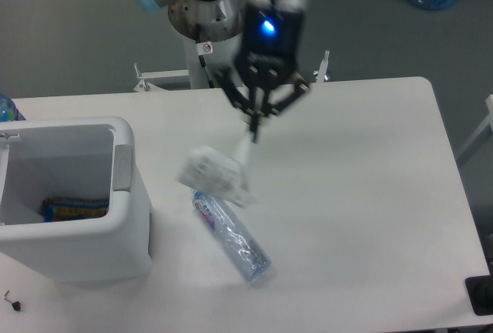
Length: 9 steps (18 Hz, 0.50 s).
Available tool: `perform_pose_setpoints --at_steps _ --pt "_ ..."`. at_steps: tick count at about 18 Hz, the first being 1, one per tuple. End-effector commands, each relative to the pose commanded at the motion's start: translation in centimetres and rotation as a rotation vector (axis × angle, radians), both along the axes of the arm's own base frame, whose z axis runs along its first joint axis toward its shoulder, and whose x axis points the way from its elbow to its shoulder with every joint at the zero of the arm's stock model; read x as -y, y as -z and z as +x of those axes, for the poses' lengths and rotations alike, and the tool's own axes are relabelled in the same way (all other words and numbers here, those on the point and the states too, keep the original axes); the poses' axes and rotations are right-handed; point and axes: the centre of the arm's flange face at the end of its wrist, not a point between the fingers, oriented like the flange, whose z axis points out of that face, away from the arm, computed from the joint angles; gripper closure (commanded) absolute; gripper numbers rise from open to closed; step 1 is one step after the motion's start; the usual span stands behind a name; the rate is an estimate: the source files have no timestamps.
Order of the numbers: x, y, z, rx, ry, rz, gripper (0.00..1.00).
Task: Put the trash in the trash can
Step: 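Carry the tissue over the white bin and release it inside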
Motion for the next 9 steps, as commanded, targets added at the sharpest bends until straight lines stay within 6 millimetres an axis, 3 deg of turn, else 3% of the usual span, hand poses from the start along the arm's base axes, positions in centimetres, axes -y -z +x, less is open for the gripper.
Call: perform_pose_setpoints --at_steps 5,9 --pt "-3.4 0.2 7.0 0.045 0.106 -0.002 1.0" --pt "-4.4 0.5 9.5 0.056 0.149 -0.006 1.0"
